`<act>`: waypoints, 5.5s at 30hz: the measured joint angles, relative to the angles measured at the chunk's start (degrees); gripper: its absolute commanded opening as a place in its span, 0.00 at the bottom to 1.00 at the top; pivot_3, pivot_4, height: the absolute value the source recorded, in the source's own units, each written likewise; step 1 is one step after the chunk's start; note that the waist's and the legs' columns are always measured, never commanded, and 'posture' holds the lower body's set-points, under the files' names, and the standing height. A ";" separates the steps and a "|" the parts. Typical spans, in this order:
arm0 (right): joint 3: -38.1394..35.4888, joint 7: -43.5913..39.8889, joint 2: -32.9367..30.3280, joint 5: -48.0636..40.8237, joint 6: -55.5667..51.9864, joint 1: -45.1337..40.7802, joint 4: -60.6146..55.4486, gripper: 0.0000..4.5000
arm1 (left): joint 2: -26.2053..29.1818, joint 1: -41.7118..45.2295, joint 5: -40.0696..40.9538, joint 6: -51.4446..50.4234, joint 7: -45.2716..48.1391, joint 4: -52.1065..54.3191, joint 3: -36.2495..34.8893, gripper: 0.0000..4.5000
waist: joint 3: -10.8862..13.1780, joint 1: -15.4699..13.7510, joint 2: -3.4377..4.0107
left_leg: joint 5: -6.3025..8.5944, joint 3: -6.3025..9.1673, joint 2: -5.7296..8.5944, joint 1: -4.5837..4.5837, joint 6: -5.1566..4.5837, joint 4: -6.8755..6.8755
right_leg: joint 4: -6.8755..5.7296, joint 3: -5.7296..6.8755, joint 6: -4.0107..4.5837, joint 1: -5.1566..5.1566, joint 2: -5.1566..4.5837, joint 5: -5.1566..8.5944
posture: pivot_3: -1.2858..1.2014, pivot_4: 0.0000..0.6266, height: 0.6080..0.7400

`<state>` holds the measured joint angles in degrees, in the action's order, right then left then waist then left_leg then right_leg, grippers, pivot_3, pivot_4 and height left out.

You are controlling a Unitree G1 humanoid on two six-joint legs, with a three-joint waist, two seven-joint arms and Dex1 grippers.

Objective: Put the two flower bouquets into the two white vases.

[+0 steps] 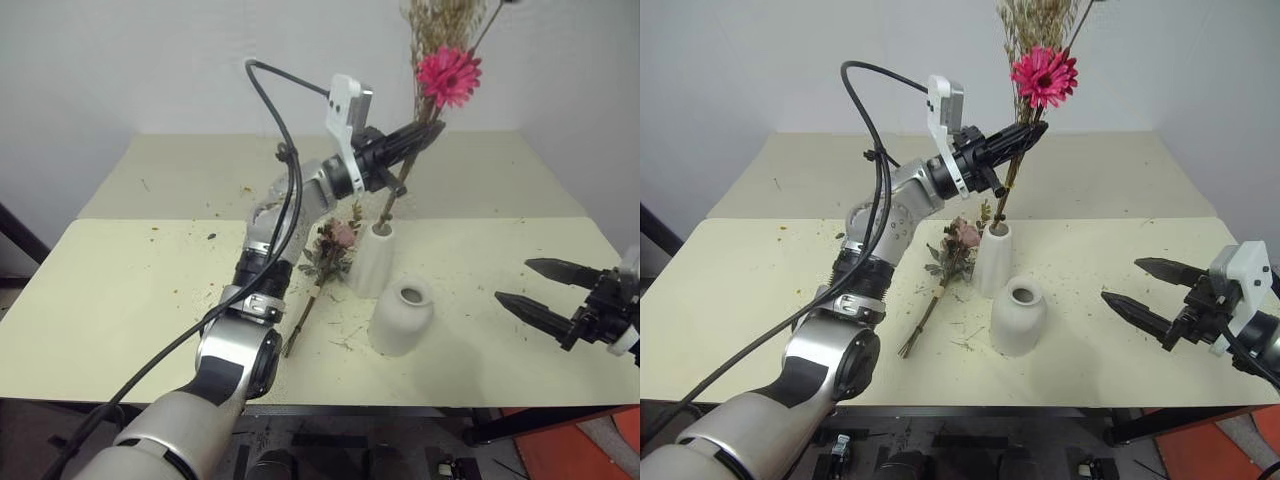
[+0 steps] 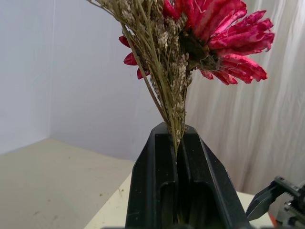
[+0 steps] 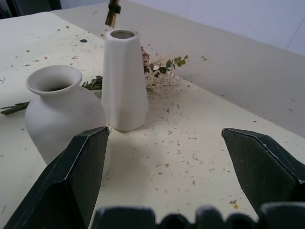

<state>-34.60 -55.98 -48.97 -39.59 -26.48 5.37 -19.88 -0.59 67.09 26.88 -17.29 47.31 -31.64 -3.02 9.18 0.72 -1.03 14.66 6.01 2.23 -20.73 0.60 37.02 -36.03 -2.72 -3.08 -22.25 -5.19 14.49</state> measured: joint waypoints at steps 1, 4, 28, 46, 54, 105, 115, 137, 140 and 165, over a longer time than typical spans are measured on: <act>-0.15 0.22 0.05 -0.04 -0.09 0.15 -0.18 1.00 | -0.32 -0.34 -0.17 1.36 0.14 -0.59 -0.01 0.00 | 0.00 0.00 0.00 | 0.00 0.00 0.00 0.00 0.00 0.00 | 0.00 0.00 0.00 0.00 0.00 0.00 | 0.52 0.24 1.00; -0.33 1.00 0.05 -0.14 -0.20 0.17 -0.78 1.00 | -0.86 -0.37 -0.97 3.58 0.19 -1.29 0.10 0.00 | 0.00 -0.06 -0.01 | 0.00 0.00 0.00 0.00 0.00 0.00 | 0.00 0.00 0.00 0.01 0.00 0.00 | 0.52 0.24 1.00; -0.34 3.00 0.34 -2.16 -0.30 1.91 -2.11 1.00 | -3.27 -0.59 -2.00 8.68 -1.44 -5.65 -1.65 0.00 | 0.03 -0.07 -0.06 | 0.00 -0.01 0.00 0.12 -0.01 0.01 | -0.01 0.00 -0.01 0.12 0.00 0.01 | 0.52 0.24 1.00; -0.29 4.34 0.76 -2.20 -0.30 1.68 -2.16 1.00 | -3.35 2.14 -1.99 8.51 -1.88 -9.11 -3.57 0.00 | 0.03 -0.05 -0.04 | 0.00 -0.01 0.01 0.08 -0.01 0.01 | 0.00 0.00 -0.01 0.10 0.00 0.01 | 0.52 0.24 1.00; -0.22 5.00 1.31 -2.21 -0.30 1.66 -2.95 1.00 | -3.93 1.59 -3.57 10.88 -1.60 -10.63 -2.75 0.00 | 0.02 -0.03 -0.03 | 0.00 -0.01 0.01 0.09 -0.01 0.01 | -0.01 0.00 -0.02 0.10 0.01 0.01 | 0.52 0.24 1.00; 0.62 4.12 1.51 -2.09 -0.29 -0.13 -2.01 1.00 | -3.42 -4.88 -2.79 10.93 -3.37 -5.21 -2.94 0.00 | -0.06 -0.02 0.10 | 0.00 -0.02 0.01 0.16 -0.01 0.01 | -0.03 -0.02 -0.02 0.14 0.01 0.01 | 0.52 0.24 1.00; 1.72 4.50 1.51 -1.68 -0.29 -0.79 -2.01 1.00 | -3.04 -6.65 -3.25 10.60 -3.35 -4.85 -1.51 0.00 | -0.12 -0.04 0.20 | 0.00 -0.02 0.01 0.15 -0.01 0.01 | -0.03 -0.02 -0.02 0.14 0.01 0.01 | 0.52 0.24 1.00; 2.08 4.81 1.51 -1.67 -0.27 -0.72 -1.96 1.00 | 3.14 -13.07 -0.85 -2.67 -1.48 11.08 0.57 0.91 | -0.26 0.08 0.44 | 0.00 -0.02 0.00 0.17 -0.01 0.01 | -0.05 -0.03 -0.02 0.13 0.01 0.01 | 0.52 0.24 1.00; 2.08 4.64 1.41 -1.66 -0.27 -0.75 -1.67 1.00 | 6.60 -15.02 1.24 -7.20 -1.16 16.82 0.49 0.98 | -0.29 0.15 0.48 | 0.00 -0.01 -0.01 0.17 -0.01 0.01 | -0.05 -0.03 -0.02 0.13 0.02 0.01 | 0.52 0.24 1.00; 2.84 0.29 -2.30 -1.47 -0.28 -2.42 0.82 1.00 | 35.80 -23.24 5.06 -51.73 -3.09 36.91 14.10 0.98 | -0.29 0.05 0.48 | 0.01 0.00 -0.01 0.19 -0.02 0.00 | -0.07 -0.04 -0.01 0.12 0.03 0.02 | 0.52 0.24 1.00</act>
<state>-31.76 -55.69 -51.27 -41.06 -26.76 2.95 -19.06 35.22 43.85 31.94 -69.02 44.22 5.27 11.08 8.89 0.77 -0.55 14.67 6.01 2.22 -20.54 0.58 37.02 -36.11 -2.76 -3.09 -22.14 -5.16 14.50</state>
